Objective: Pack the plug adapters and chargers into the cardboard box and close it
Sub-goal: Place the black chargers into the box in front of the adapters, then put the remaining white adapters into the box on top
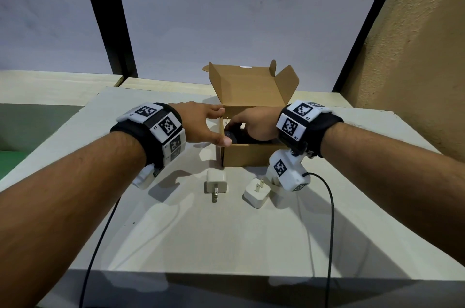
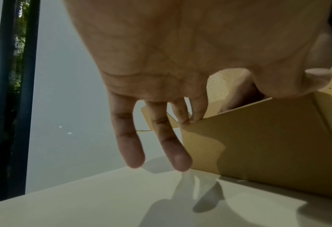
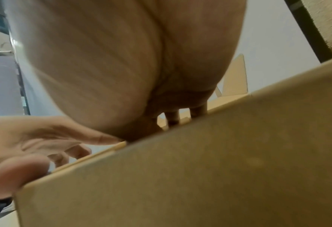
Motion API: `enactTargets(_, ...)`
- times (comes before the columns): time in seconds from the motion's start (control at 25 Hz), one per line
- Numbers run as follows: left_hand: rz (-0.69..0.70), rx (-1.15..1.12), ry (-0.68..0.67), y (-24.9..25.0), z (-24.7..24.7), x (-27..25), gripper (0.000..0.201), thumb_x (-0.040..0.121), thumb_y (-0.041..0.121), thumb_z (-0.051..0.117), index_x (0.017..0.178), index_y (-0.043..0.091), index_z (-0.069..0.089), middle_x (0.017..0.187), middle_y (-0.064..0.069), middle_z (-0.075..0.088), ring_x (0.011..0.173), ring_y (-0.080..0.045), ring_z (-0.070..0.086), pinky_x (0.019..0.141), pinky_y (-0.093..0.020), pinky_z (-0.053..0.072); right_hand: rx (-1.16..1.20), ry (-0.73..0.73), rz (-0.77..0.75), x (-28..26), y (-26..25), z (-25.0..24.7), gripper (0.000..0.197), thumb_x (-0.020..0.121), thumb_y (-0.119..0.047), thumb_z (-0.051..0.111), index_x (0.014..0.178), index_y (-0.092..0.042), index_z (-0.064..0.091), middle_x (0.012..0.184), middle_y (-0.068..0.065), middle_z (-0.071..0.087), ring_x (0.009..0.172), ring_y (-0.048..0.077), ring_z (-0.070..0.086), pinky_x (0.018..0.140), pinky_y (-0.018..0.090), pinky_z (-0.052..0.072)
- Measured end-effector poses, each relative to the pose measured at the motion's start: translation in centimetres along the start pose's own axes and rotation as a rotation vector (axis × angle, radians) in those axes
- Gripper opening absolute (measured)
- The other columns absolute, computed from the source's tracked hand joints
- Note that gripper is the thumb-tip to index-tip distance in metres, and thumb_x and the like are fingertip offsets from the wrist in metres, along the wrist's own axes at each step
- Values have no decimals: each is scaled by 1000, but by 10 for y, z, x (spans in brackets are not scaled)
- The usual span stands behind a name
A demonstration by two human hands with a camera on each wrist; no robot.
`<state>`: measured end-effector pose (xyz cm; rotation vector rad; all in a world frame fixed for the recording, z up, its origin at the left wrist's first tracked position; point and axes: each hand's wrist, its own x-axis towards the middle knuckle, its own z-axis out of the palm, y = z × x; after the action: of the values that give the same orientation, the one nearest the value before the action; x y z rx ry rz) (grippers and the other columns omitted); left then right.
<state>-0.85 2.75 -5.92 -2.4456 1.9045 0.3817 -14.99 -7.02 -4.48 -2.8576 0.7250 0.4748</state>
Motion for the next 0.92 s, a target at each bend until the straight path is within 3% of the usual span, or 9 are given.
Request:
enactTargets(0.12, -6, 1, -4, 0, 0, 0, 98, 65, 81, 51, 147, 38, 21, 155, 23, 13, 142, -17, 25, 113, -44, 20, -26, 12, -2, -6, -1, 0, 49, 96, -7, 40, 142, -23, 47, 141, 1, 53, 124, 22, 50, 90, 24, 33)
enactTargets(0.2, -5, 3, -8, -1, 1, 1, 99, 64, 82, 50, 147, 38, 20, 155, 23, 12, 142, -17, 25, 113, -45, 20, -45, 127, -30, -17, -3, 0, 47, 95, -14, 50, 141, -23, 47, 138, -2, 55, 123, 19, 51, 89, 22, 33)
enactTargets(0.28, 4, -7, -16, -2, 1, 1, 100, 64, 82, 49, 148, 36, 19, 156, 22, 11, 142, -17, 23, 113, -44, 18, 47, 245, -93, -35, -2, 0, 38, 92, -15, 57, 129, -24, 60, 118, -6, 65, 106, 13, 59, 87, 21, 42)
enactTargets(0.4, 19, -41, -21, -2, 1, 0, 100, 65, 78, 52, 149, 35, 18, 156, 21, 10, 143, -17, 22, 115, -42, 15, 181, 142, -146, -70, -1, 5, 30, 90, -10, 59, 113, -27, 68, 87, -21, 63, 79, -5, 58, 72, 11, 45)
enactTargets(0.48, 18, -62, -30, -1, 0, -1, 103, 62, 79, 51, 149, 35, 18, 156, 21, 10, 143, -17, 22, 115, -43, 15, 118, 72, -161, -86, -4, 18, 28, 91, -20, 61, 117, -28, 66, 90, -21, 60, 76, -5, 55, 72, 11, 44)
enactTargets(0.6, 6, -58, -50, 2, -2, -3, 106, 59, 80, 50, 149, 34, 17, 157, 19, 10, 144, -17, 20, 116, -43, 14, -45, 9, -161, -94, -14, 41, 39, 96, -45, 48, 126, -24, 59, 107, -6, 62, 86, 8, 51, 83, 29, 48)
enactTargets(0.68, 5, -38, -42, 4, -3, -3, 102, 65, 77, 52, 149, 33, 16, 157, 18, 9, 144, -17, 19, 116, -41, 13, -62, -4, -146, -94, -20, 50, 48, 95, -53, 44, 129, -21, 56, 114, -1, 61, 91, 12, 51, 82, 30, 47)
enactTargets(0.92, -9, -30, -45, 1, -2, 0, 105, 62, 79, 54, 149, 34, 16, 156, 20, 9, 144, -16, 20, 115, -40, 13, -40, 2, -160, -90, -25, 66, 57, 79, -56, 67, 125, -26, 53, 114, -3, 60, 96, 16, 55, 78, 33, 51)
